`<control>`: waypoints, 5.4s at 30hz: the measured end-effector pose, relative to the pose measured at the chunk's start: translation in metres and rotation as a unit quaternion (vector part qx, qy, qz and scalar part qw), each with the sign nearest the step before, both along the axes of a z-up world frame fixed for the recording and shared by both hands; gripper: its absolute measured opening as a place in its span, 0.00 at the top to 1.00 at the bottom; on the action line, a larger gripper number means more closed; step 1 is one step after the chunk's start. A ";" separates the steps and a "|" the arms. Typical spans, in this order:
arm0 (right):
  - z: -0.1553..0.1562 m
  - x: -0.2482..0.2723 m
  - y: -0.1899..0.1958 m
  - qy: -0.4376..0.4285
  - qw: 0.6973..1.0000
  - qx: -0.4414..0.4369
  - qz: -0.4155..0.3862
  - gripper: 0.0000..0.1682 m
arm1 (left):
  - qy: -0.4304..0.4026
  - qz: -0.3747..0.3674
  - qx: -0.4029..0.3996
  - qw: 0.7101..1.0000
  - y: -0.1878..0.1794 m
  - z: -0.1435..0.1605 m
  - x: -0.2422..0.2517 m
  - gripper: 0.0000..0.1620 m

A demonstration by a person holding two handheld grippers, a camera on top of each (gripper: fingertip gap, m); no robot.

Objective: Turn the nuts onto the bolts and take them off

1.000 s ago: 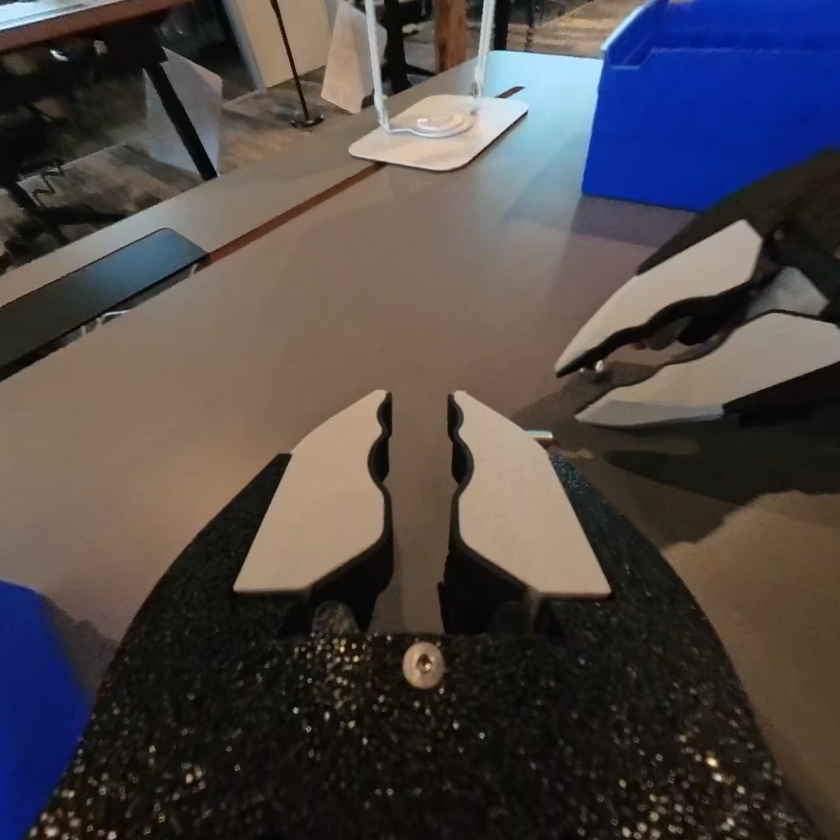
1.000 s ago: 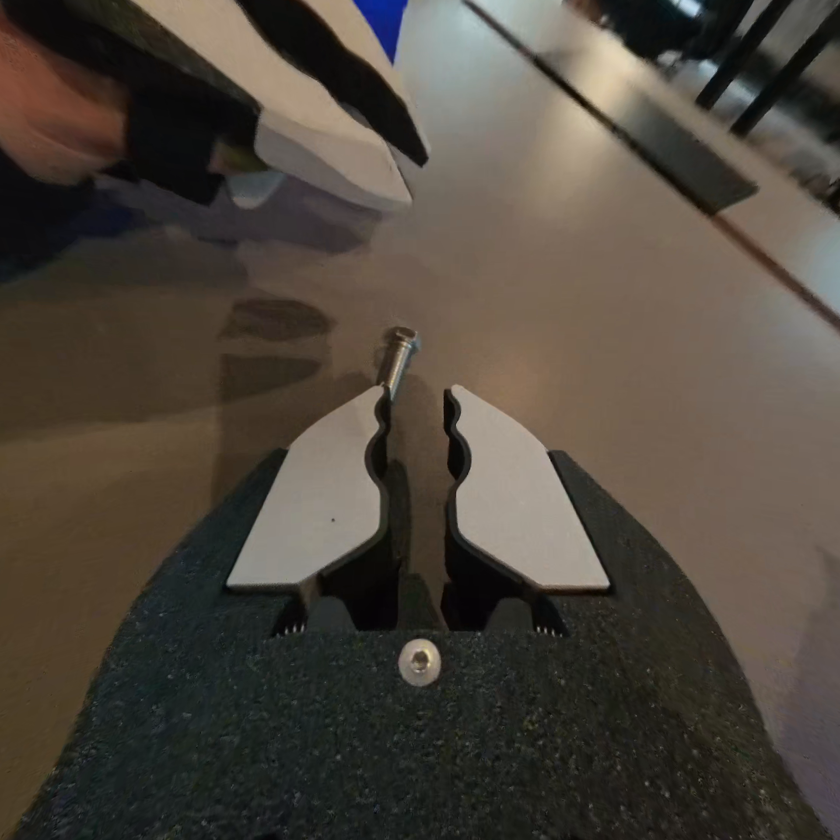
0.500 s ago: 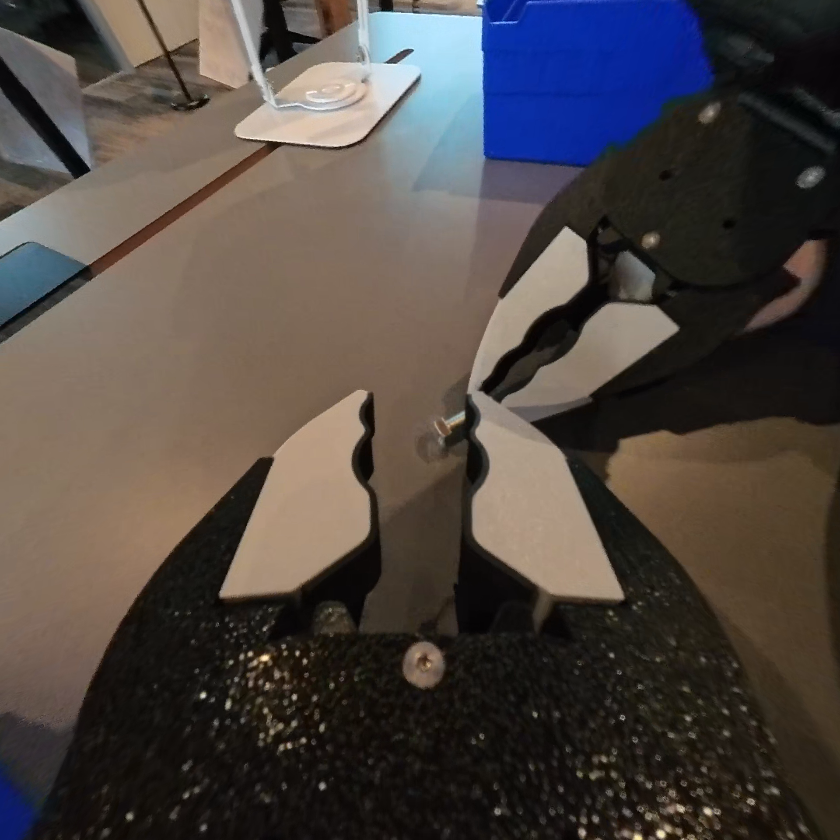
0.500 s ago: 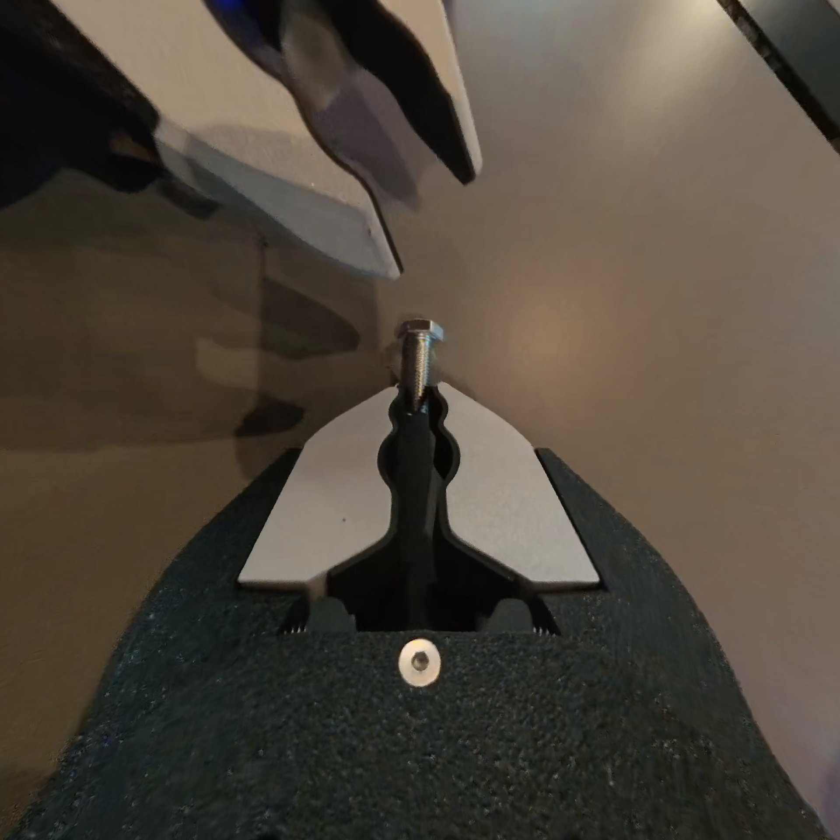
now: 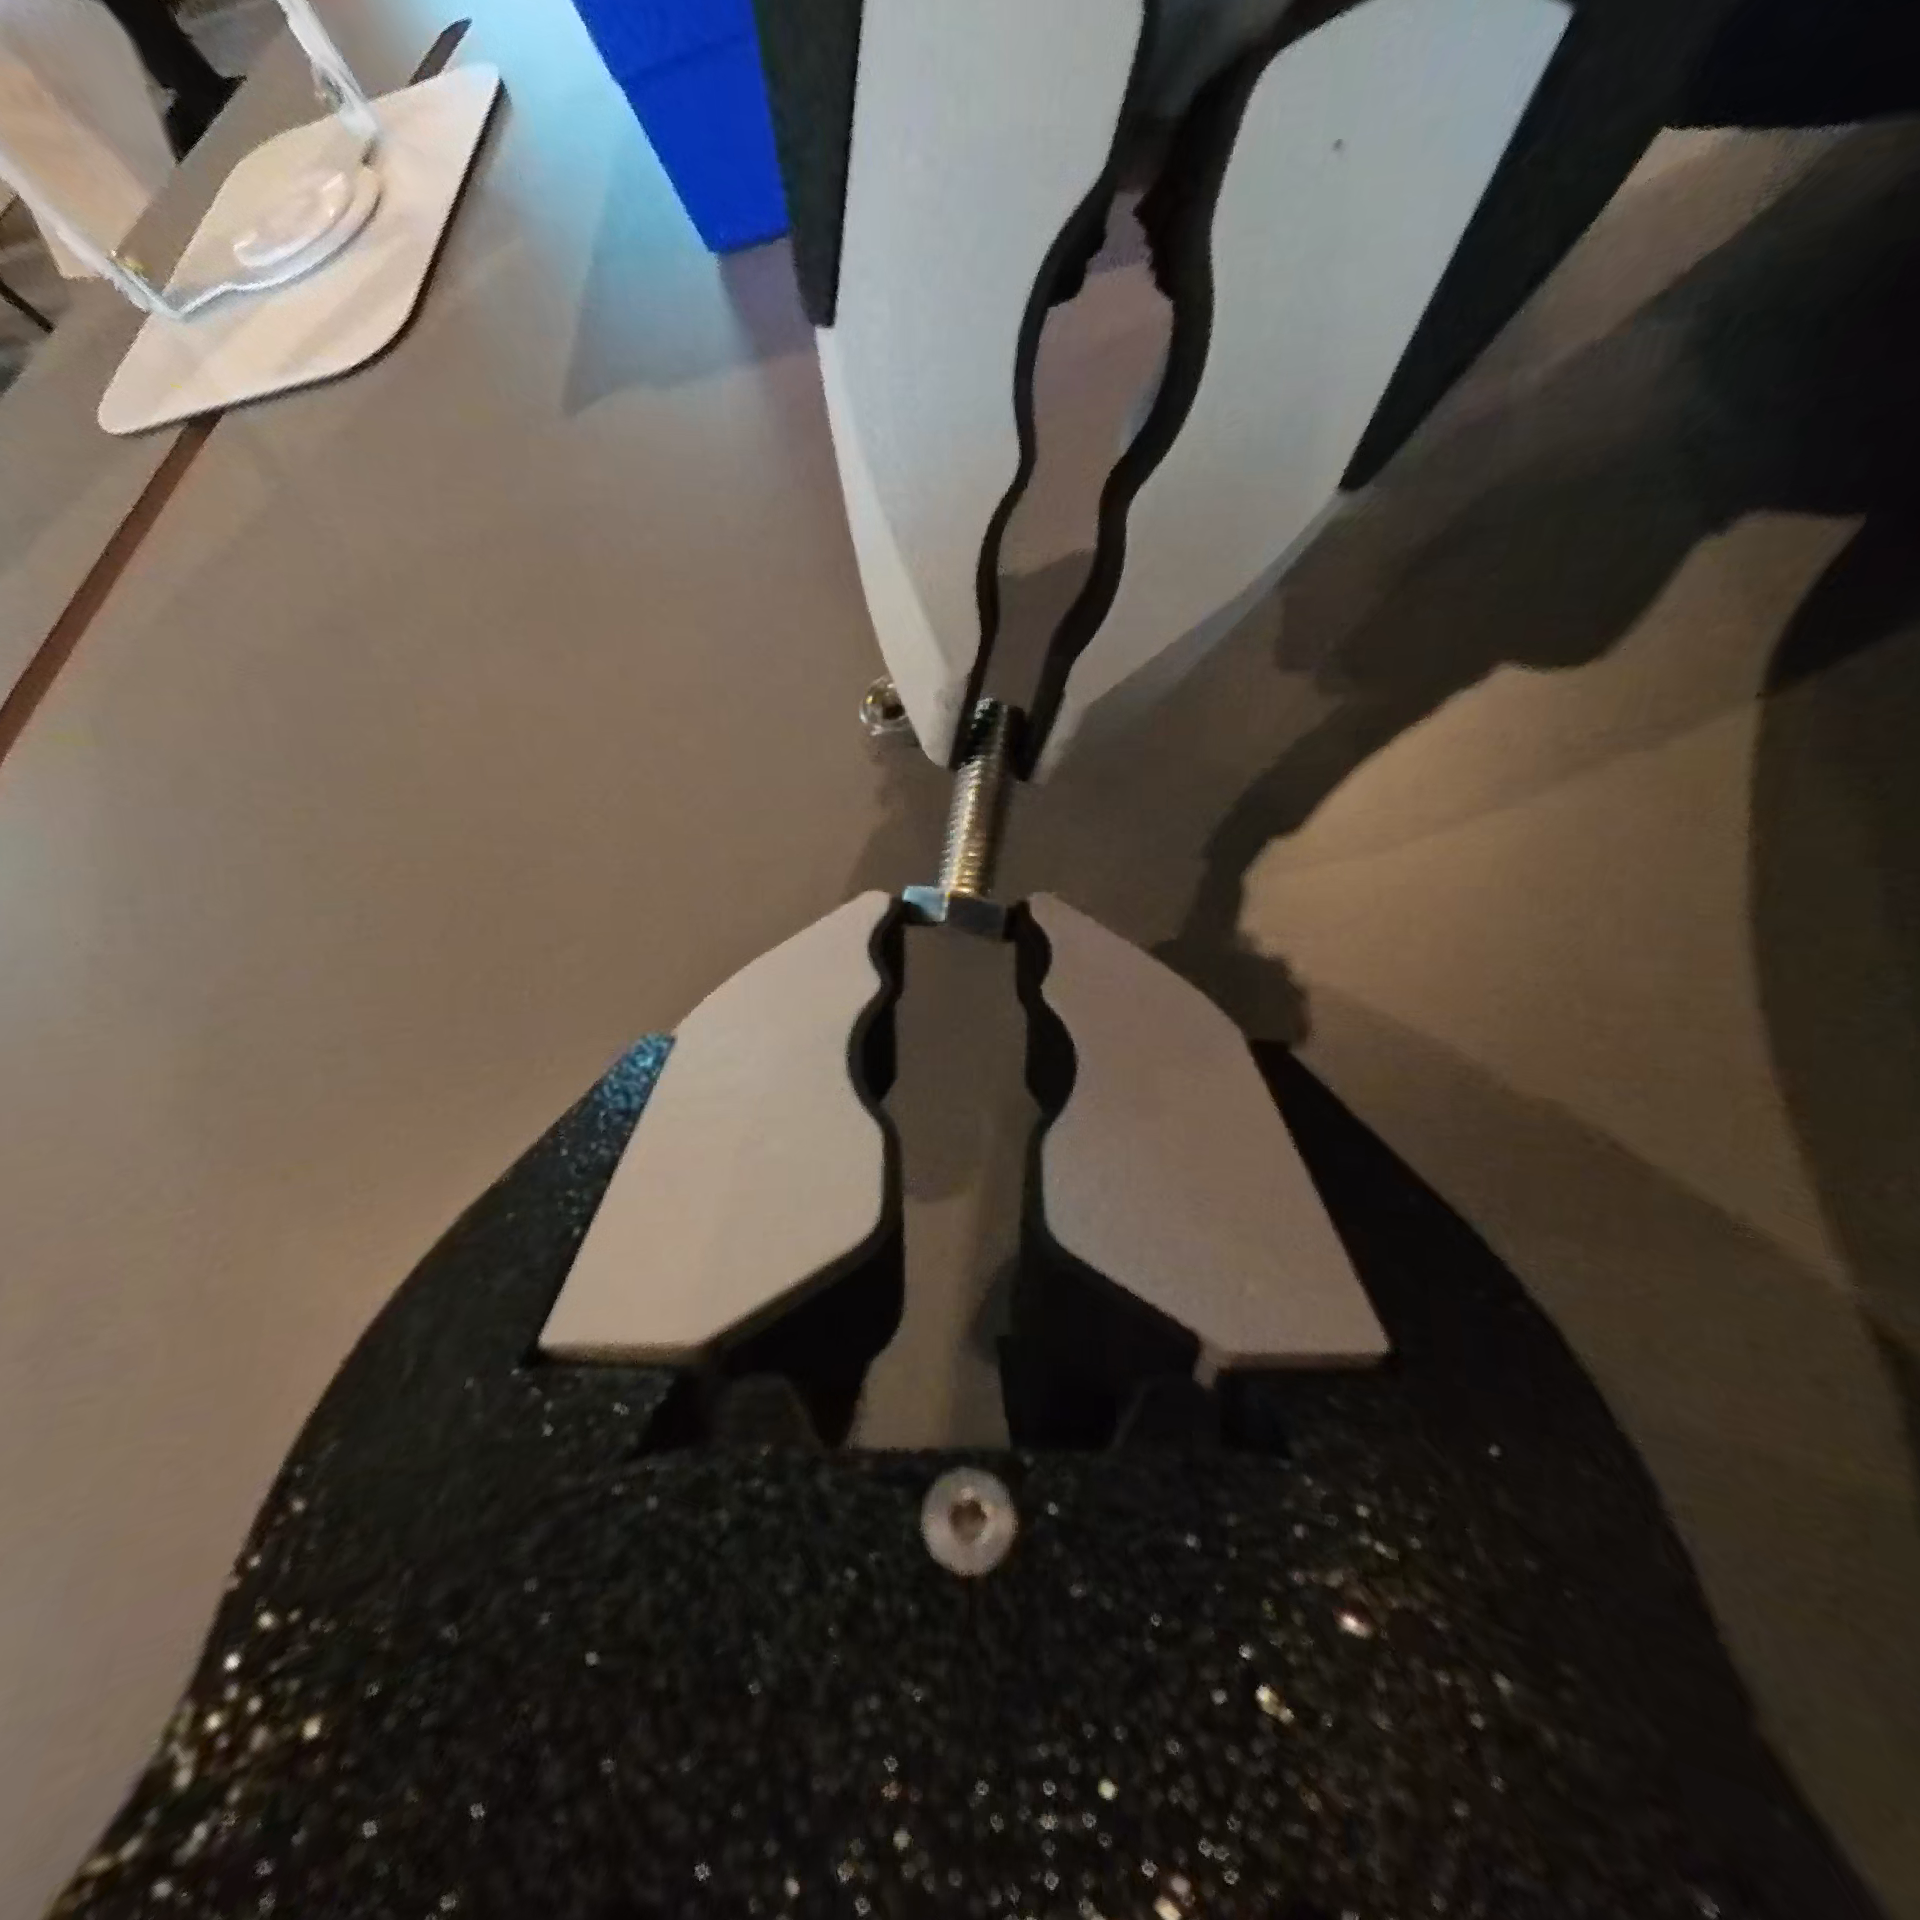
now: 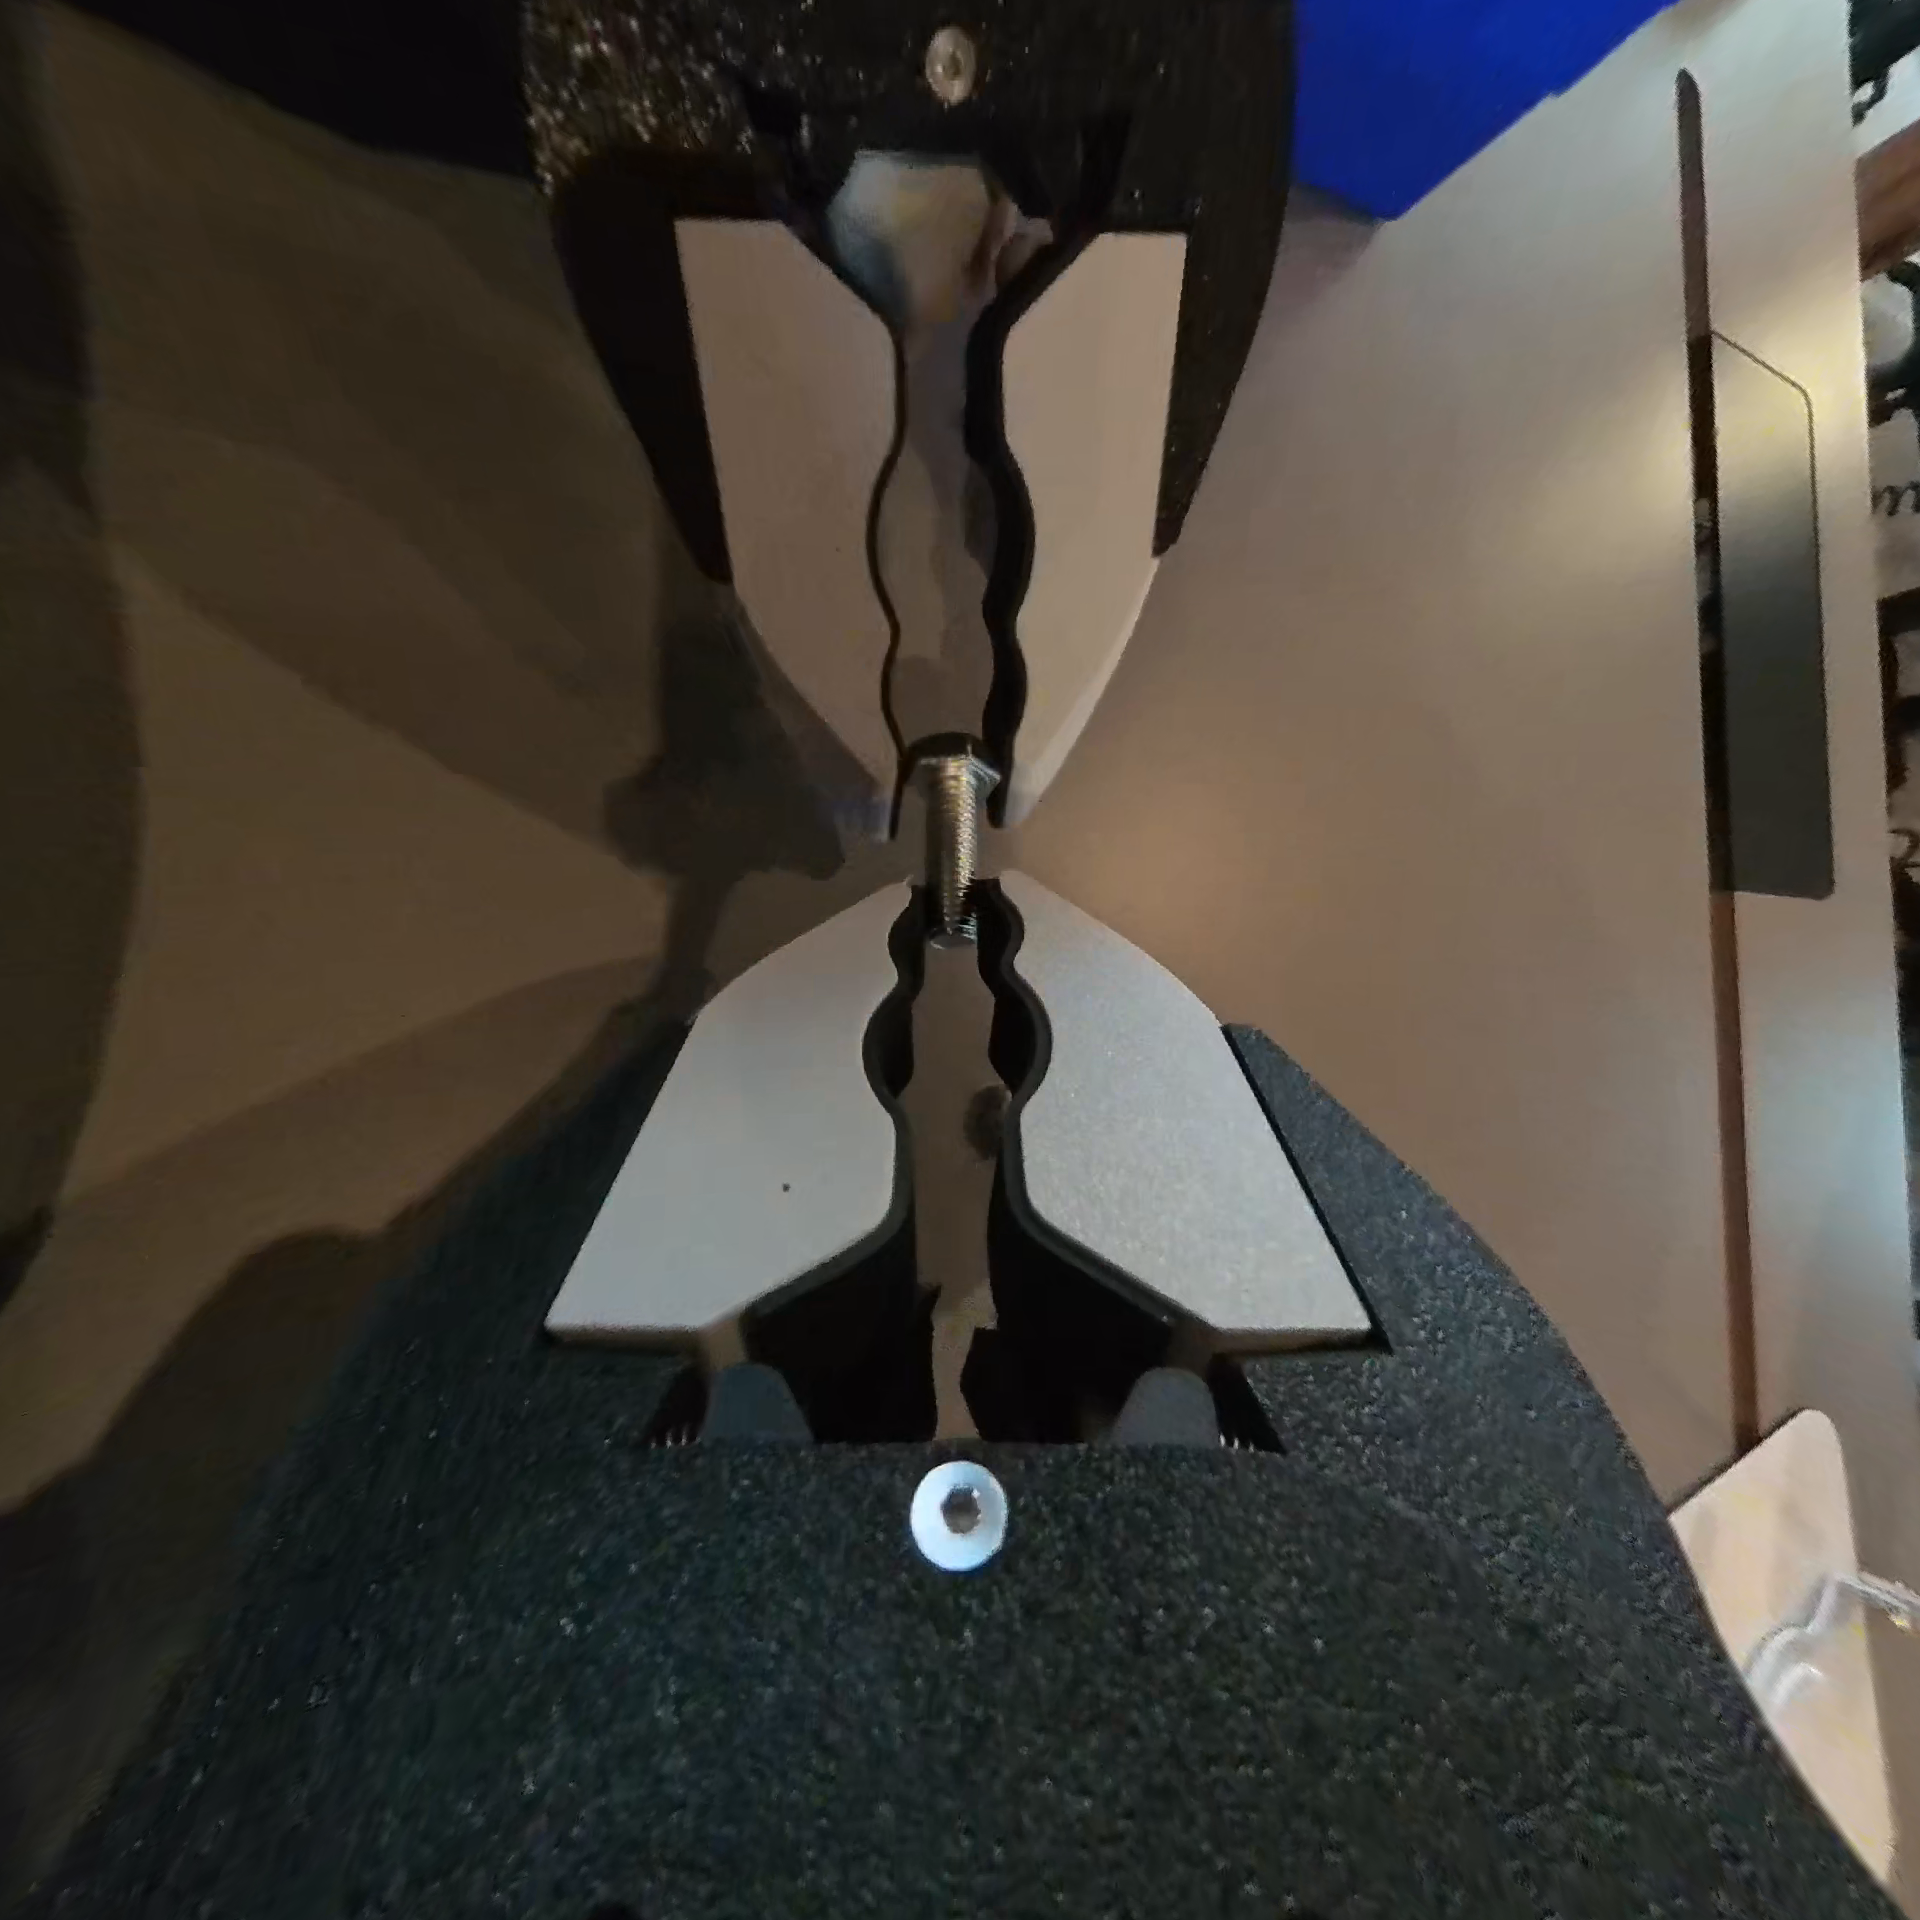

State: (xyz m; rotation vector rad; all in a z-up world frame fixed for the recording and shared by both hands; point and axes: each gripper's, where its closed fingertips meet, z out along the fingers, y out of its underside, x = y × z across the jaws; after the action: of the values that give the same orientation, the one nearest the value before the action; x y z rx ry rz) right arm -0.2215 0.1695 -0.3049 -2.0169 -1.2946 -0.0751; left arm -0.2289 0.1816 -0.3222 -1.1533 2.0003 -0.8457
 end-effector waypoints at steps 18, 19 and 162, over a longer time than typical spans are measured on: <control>0.091 -0.021 -0.011 0.480 0.867 0.135 0.016 0.91 | -0.229 -0.074 -0.196 0.951 -0.031 0.079 0.000 0.89; 0.090 -0.023 -0.012 0.475 0.870 0.134 0.021 0.94 | -0.226 -0.075 -0.198 0.951 -0.032 0.077 0.000 0.89; 0.062 0.012 -0.002 0.455 0.866 0.099 -0.181 0.78 | -0.115 0.038 -0.181 0.976 -0.009 0.035 0.012 0.90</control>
State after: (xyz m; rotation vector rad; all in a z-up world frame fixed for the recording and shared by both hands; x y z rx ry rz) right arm -0.2096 0.1675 -0.2430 -1.7199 -0.2893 0.4975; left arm -0.2164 0.1721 -0.2871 -1.2548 1.6458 -1.2795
